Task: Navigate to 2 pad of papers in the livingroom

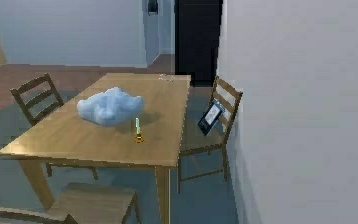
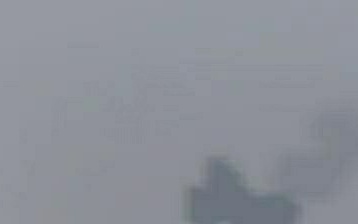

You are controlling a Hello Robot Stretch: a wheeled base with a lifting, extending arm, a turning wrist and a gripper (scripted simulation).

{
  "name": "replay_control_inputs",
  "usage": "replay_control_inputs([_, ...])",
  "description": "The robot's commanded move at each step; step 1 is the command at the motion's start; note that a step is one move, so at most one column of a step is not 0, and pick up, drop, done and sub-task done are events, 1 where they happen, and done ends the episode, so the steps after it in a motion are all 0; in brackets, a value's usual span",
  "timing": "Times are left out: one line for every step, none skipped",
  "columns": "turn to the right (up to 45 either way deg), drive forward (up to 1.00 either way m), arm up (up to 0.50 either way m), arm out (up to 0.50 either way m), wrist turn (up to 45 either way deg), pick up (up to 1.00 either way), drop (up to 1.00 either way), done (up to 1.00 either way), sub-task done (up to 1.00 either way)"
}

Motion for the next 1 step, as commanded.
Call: replay_control_inputs([-15.0,0.00,0.00,0.00,0.0,0.00,0.00,0.00,0.00])
